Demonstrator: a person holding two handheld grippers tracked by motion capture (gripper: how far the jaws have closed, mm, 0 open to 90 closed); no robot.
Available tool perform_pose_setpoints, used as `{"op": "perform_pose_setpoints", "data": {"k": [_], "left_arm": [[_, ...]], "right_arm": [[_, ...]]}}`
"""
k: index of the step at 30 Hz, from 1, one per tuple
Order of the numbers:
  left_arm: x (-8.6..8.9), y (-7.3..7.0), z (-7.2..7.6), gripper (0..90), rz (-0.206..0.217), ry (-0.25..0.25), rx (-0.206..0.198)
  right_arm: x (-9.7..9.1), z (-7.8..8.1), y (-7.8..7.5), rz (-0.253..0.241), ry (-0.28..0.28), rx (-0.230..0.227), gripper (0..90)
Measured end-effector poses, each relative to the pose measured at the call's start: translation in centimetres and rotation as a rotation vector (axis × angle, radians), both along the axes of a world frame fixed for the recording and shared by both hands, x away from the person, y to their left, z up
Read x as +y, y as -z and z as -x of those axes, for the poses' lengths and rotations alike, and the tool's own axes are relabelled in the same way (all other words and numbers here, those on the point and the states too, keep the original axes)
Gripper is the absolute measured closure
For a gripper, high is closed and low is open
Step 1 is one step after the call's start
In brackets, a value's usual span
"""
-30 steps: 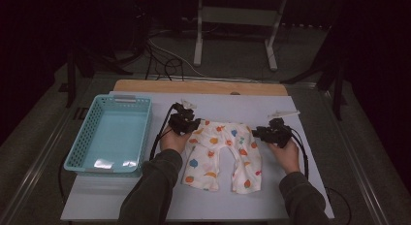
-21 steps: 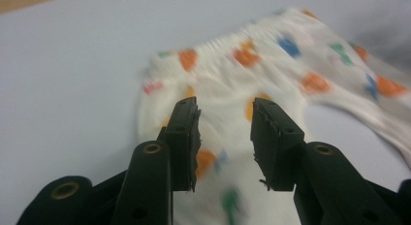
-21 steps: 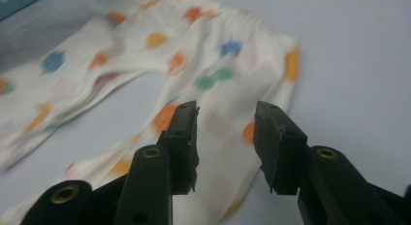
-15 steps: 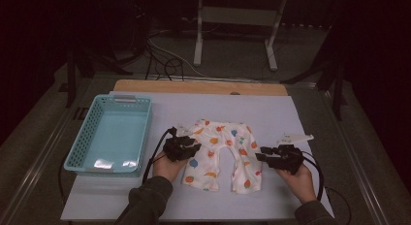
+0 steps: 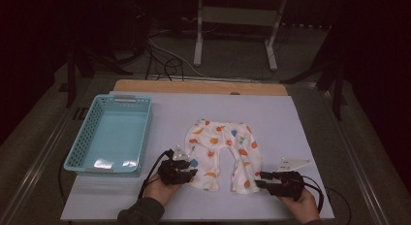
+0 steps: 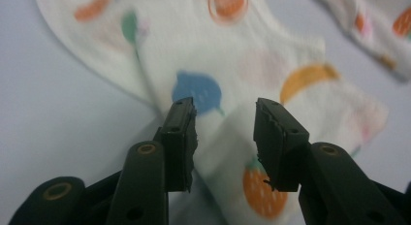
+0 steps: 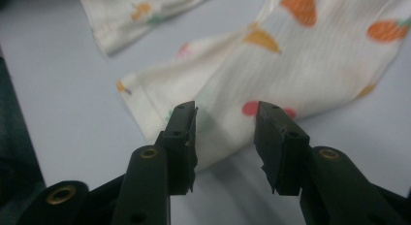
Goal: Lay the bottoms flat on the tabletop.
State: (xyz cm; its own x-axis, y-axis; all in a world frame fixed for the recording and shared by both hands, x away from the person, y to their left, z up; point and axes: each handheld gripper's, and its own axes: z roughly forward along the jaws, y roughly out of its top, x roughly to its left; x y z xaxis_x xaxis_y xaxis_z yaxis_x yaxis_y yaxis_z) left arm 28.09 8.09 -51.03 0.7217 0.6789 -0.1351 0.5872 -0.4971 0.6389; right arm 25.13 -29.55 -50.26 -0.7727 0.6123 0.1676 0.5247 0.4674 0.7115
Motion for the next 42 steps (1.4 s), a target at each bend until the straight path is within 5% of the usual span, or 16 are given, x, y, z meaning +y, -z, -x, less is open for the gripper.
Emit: {"op": "perform_pose_setpoints", "data": {"k": [7, 13, 22, 28, 36, 42], "left_arm": [[0.1, 0.3, 0.7, 89.9, 0.008, 0.051, 0.027], [-0.3, -0.1, 0.9, 90.0, 0.08, 0.093, 0.058], [0.3, -0.6, 1.0, 82.9, 0.07, 0.075, 0.028], [0.5, -0.8, 0.8, 80.0, 0.074, 0.065, 0.023], [0.5, -0.8, 0.6, 76.5, 0.077, 0.066, 0.017], [1.1, -0.9, 0.6, 73.8, 0.083, 0.05, 0.013]], "right_arm": [[0.7, 0.0, 1.4, 0.059, -0.005, 0.002, 71.1], [0.8, -0.1, 1.4, 0.052, -0.004, -0.001, 87.7], [0.7, 0.1, -0.4, 0.057, -0.033, -0.038, 88.9], [2.9, -0.3, -1.6, 0.088, -0.072, -0.05, 88.9], [6.4, -2.0, -0.1, 0.101, -0.133, -0.028, 88.3], [6.0, -2.5, 0.7, 0.065, -0.106, 0.007, 84.7]]}}
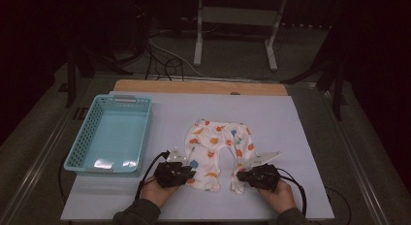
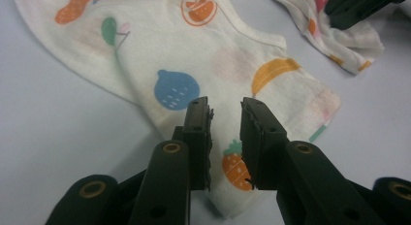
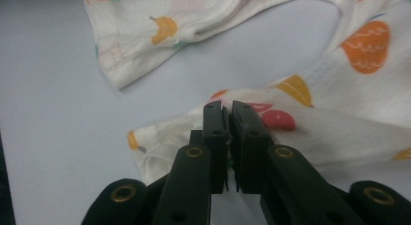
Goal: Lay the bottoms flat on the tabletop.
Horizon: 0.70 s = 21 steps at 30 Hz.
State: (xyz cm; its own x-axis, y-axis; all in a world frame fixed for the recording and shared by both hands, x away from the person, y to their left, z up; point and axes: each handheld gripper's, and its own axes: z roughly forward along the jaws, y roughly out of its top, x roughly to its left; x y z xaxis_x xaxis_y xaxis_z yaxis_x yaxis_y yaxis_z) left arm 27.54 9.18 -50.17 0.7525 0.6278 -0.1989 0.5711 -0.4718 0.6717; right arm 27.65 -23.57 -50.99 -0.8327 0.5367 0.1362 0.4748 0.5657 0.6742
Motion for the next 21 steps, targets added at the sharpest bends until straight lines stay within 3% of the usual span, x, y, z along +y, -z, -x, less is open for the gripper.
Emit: {"op": "perform_pose_setpoints", "data": {"k": [3, 6, 8, 9, 11, 12, 16, 21], "left_arm": [[0.1, 0.1, -0.1, 73.6, -0.001, -0.008, 0.0], [0.0, 0.1, -0.1, 71.6, -0.011, -0.012, -0.006], [0.0, 0.1, -0.2, 71.3, -0.011, -0.015, -0.004], [0.0, 0.2, -0.2, 70.8, -0.012, -0.016, -0.003], [0.0, 0.2, -0.3, 71.0, -0.007, -0.016, -0.001], [-0.1, 0.1, -0.3, 71.1, -0.008, -0.014, -0.002], [-0.2, -0.1, -0.1, 71.1, -0.007, -0.003, -0.01], [-0.2, -0.3, -0.2, 71.0, 0.002, -0.006, -0.015]], "right_arm": [[-0.7, 0.2, -0.2, -0.017, 0.02, -0.01, 80.3], [-0.9, 0.1, 0.2, 0.005, 0.037, -0.01, 68.6], [-0.8, 0.1, 0.4, 0.018, 0.032, -0.013, 67.0], [-0.6, 0.2, 0.5, 0.023, 0.032, -0.036, 69.4], [-0.6, 0.3, 0.5, 0.015, 0.024, -0.025, 85.0], [-0.7, 0.3, 0.4, 0.028, 0.007, -0.04, 88.1], [-1.5, 1.1, -0.8, 0.063, 0.01, -0.069, 88.9], [-4.4, 2.4, -2.9, 0.115, 0.054, -0.07, 87.5]]}}
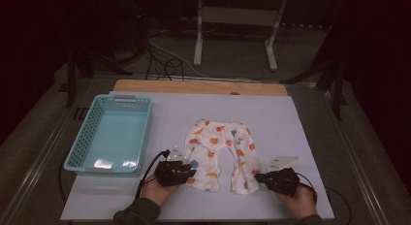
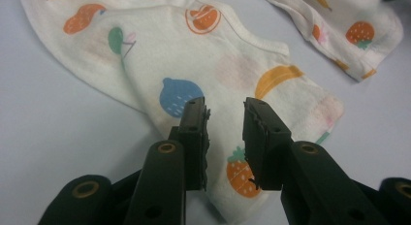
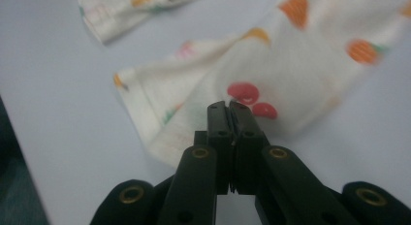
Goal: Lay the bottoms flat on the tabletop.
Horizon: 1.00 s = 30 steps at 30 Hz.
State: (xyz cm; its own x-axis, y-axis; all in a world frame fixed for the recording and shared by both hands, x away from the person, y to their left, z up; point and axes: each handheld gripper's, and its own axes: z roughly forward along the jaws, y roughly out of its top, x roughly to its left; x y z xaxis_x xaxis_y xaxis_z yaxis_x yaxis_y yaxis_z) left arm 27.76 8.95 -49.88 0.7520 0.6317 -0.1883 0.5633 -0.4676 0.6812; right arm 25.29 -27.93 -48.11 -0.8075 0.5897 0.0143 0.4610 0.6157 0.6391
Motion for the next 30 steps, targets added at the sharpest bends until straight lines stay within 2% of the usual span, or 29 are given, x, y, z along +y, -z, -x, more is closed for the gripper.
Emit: {"op": "perform_pose_setpoints", "data": {"k": [1, 3, 4, 10, 14, 18, 20, 24, 26, 30], "left_arm": [[0.0, 0.0, 0.0, 71.0, 0.003, -0.003, -0.002], [-0.1, 0.0, 0.0, 70.3, 0.001, -0.006, -0.004], [0.0, 0.0, 0.0, 69.9, 0.001, -0.008, -0.004], [0.6, 0.0, -0.2, 69.9, -0.012, -0.038, -0.002], [0.8, 0.4, 0.0, 66.6, -0.008, -0.043, 0.03], [0.8, 0.9, 0.2, 61.1, 0.0, -0.056, 0.051], [0.8, 1.0, 0.2, 60.8, -0.013, -0.064, 0.051], [0.9, 1.2, 0.3, 59.8, -0.029, -0.077, 0.061], [0.9, 1.4, 0.4, 66.5, -0.034, -0.07, 0.069], [0.7, 1.6, 0.5, 83.5, -0.034, -0.038, 0.078]], "right_arm": [[-0.6, 0.2, -0.4, -0.01, 0.007, 0.002, 86.0], [-1.6, 0.6, -0.9, -0.069, 0.023, 0.006, 83.4], [-1.9, 0.7, -1.0, -0.083, 0.03, 0.01, 81.8], [-2.1, 0.3, 0.8, -0.112, 0.038, 0.029, 74.2], [-1.4, 0.2, 1.7, -0.126, 0.032, 0.035, 70.8], [-0.9, 0.2, 2.1, -0.146, 0.023, 0.008, 67.8], [-0.7, 0.2, 2.3, -0.153, 0.019, -0.008, 66.4], [-0.5, 0.2, 2.4, -0.149, 0.021, -0.011, 64.9], [-0.5, 0.2, 2.4, -0.161, 0.028, -0.008, 64.6], [-0.3, 0.1, 2.7, -0.147, 0.019, -0.014, 64.1]]}}
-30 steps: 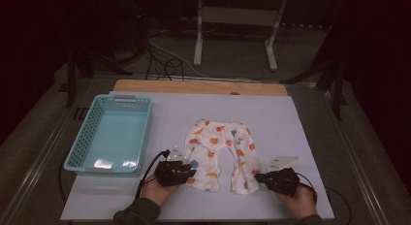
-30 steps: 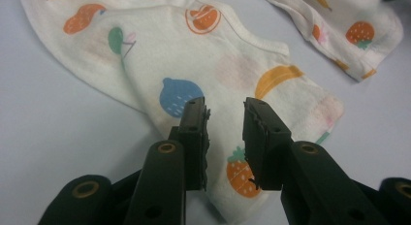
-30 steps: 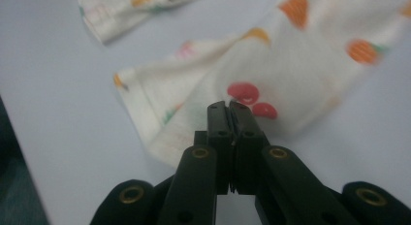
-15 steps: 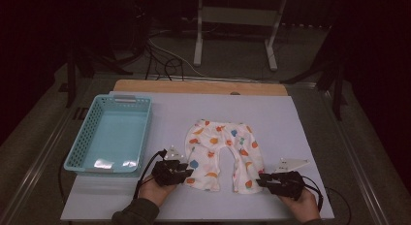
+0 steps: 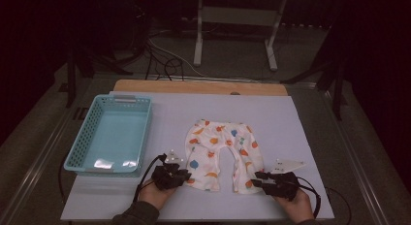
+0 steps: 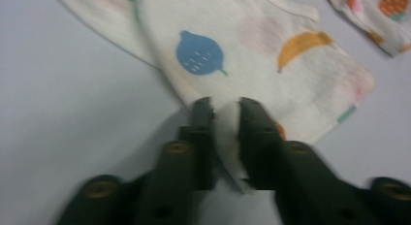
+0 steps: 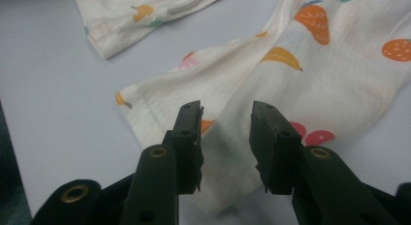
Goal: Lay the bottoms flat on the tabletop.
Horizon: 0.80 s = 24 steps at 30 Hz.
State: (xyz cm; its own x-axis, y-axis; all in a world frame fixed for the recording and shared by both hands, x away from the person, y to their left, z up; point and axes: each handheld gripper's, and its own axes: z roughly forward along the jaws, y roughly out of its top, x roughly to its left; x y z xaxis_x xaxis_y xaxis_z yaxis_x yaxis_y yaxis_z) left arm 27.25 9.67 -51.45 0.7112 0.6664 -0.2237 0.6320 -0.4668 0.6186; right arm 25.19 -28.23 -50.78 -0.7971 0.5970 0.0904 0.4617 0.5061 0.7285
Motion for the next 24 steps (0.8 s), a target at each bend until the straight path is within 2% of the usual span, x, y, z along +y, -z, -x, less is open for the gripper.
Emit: {"op": "perform_pose_setpoints", "data": {"k": [1, 3, 7, 10, 13, 17, 21, 24], "left_arm": [[0.0, 0.0, 0.0, 88.0, 0.004, 0.004, 0.001], [0.0, -0.2, 0.0, 89.2, 0.003, 0.01, -0.002], [0.0, -1.2, 0.2, 89.8, 0.034, 0.013, -0.028], [-0.7, -2.2, 0.4, 89.8, 0.042, 0.039, -0.046], [-1.8, -2.5, 0.4, 89.8, 0.04, 0.071, -0.049], [-2.8, -1.6, 0.1, 89.1, 0.015, 0.098, -0.031], [-2.7, -0.6, -0.2, 88.4, 0.01, 0.09, 0.002], [-2.4, -0.4, -0.3, 87.9, 0.006, 0.084, 0.007]], "right_arm": [[0.1, 0.0, 0.0, -0.002, 0.003, 0.004, 64.0], [0.1, 0.0, 0.1, 0.0, 0.001, 0.004, 63.9], [0.2, 0.0, 0.2, 0.005, 0.003, 0.005, 63.8], [0.3, 0.1, 0.3, 0.007, 0.002, 0.004, 63.7], [0.3, 0.0, 0.3, 0.006, 0.001, 0.003, 63.4], [0.3, 0.1, 0.3, 0.01, 0.0, -0.001, 62.9], [0.3, 0.2, 0.3, 0.015, -0.001, 0.0, 62.9], [0.2, 0.1, 0.3, 0.012, -0.005, -0.002, 62.5]]}}
